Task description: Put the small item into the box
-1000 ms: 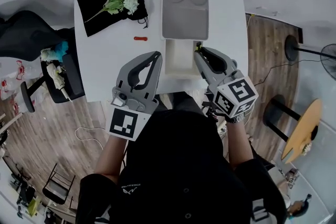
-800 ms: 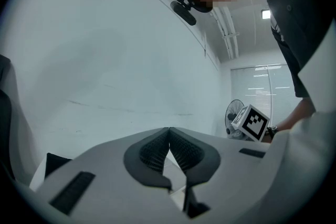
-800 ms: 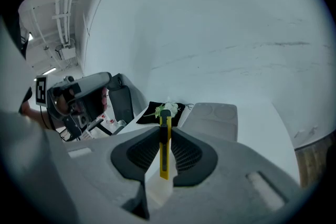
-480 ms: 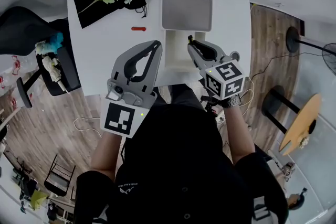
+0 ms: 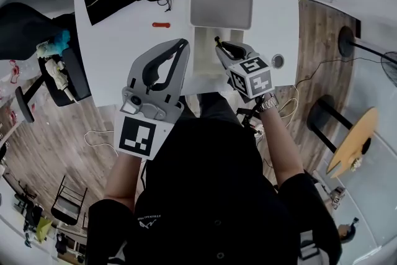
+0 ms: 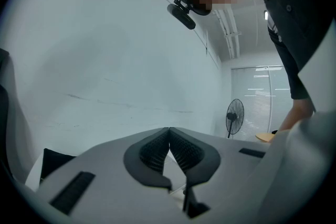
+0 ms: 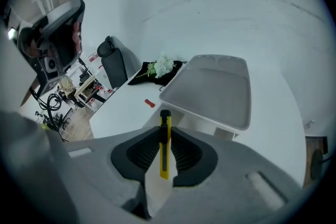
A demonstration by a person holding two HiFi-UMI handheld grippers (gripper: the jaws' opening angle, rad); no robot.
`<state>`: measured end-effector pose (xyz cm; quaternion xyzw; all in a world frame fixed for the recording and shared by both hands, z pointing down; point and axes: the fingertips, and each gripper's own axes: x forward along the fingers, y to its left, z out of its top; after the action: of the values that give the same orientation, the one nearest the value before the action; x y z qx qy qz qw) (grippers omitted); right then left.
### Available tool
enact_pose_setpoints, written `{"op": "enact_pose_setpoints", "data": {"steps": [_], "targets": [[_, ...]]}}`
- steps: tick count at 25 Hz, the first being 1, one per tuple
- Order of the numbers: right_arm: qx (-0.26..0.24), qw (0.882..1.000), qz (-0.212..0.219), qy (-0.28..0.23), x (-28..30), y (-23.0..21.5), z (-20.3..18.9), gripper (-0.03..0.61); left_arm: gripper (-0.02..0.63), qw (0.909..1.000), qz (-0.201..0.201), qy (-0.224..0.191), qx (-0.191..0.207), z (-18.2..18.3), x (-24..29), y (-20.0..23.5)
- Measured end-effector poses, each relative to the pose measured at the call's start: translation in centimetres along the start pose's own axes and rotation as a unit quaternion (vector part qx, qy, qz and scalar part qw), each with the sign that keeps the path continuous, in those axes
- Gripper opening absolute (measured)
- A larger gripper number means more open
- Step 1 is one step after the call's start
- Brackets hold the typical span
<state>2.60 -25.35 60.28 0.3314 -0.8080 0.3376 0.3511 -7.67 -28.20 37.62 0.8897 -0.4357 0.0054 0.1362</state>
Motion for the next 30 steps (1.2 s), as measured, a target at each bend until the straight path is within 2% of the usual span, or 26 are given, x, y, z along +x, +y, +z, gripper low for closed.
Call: {"op": "enact_pose_setpoints", "data": {"steps": [4,10,30], "targets": [[0.006,0.999,-0.010,0.035,1.5,-0.5,-1.5,0.069,0.005,1.0000,0.000,0.003,0.000,-0.4,-0.1,0.0],[-0.017,0.996,-0.015,0.087,3.9,-0.8,-3.4,0.069,0.005,1.0000,-0.002,0.007,-0.002,-0.7,-0.1,-0.3],[-0.026,0.990,-0.049,0.132,7.4,-1.6,-4.5,0.069,0.005,0.9996,0.027,0.010,-0.006,-0.7,-2.2,1.5]]}}
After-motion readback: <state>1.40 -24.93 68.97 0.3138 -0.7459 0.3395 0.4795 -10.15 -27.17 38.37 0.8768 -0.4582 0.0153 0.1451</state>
